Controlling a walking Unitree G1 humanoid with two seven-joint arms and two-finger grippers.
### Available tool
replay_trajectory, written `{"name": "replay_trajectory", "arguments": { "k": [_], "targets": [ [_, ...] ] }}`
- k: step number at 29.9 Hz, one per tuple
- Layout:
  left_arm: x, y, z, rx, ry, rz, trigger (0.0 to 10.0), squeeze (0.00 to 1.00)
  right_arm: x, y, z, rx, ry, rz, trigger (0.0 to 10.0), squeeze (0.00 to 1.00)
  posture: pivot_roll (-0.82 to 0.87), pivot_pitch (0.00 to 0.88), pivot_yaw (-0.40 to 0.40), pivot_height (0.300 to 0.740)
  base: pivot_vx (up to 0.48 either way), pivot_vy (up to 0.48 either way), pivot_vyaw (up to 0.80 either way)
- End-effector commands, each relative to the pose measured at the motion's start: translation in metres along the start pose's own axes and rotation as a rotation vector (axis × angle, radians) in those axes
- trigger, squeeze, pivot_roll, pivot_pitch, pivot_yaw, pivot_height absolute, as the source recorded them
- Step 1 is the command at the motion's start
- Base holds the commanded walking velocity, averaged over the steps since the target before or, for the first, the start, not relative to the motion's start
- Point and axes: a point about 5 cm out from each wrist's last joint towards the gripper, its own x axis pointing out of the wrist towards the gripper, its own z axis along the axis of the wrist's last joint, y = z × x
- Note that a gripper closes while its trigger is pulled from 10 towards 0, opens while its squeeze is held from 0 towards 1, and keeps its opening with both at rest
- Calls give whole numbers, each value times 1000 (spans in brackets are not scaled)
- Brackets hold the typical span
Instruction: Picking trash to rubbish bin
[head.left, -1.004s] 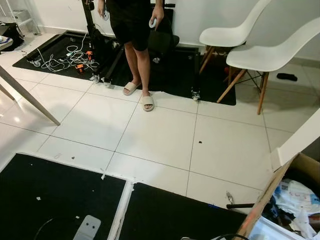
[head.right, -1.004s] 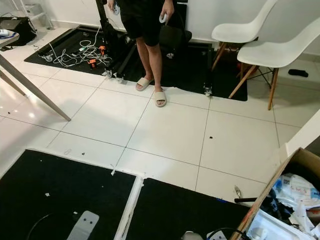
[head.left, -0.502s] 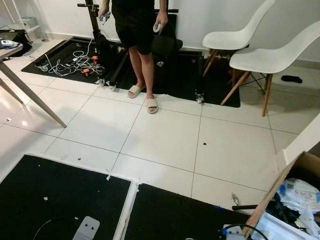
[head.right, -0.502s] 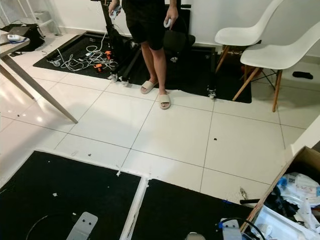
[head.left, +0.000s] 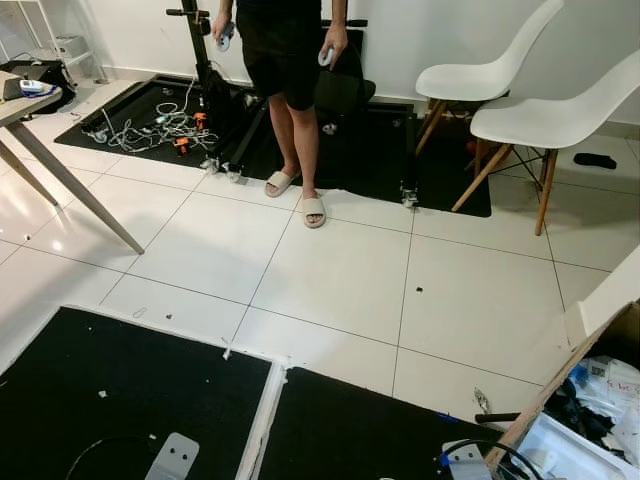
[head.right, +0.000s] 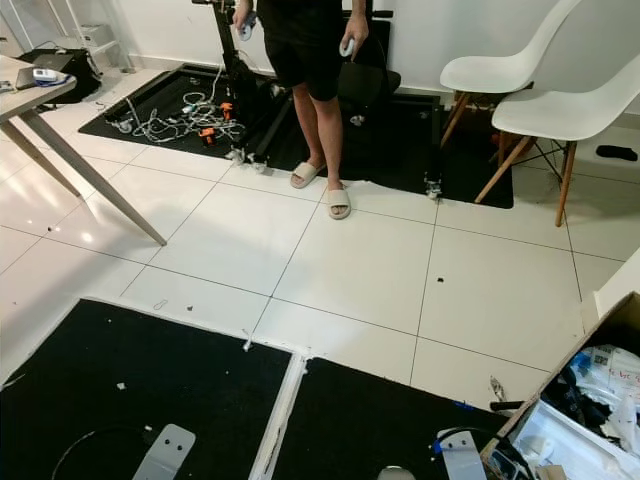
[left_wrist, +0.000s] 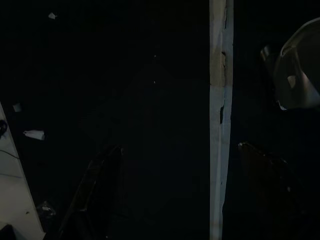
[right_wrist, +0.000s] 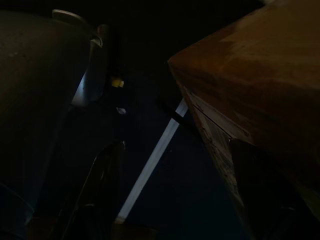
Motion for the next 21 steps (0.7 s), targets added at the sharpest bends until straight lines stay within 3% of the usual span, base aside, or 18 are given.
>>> {"name": "replay_trajectory", "arguments": {
  "k": [1,21],
  "targets": [
    [0,-2,-5,10,16,-3,10000,0,0,-10,5,-11,-28,-40,10000,0,92,28,18,740,0,0,0],
    [-1,-1,-6,16,21,2,10000,0,0,-4,6,-55,-27,-8,10000,0,91,25,15,740,0,0,0]
  ]
}}
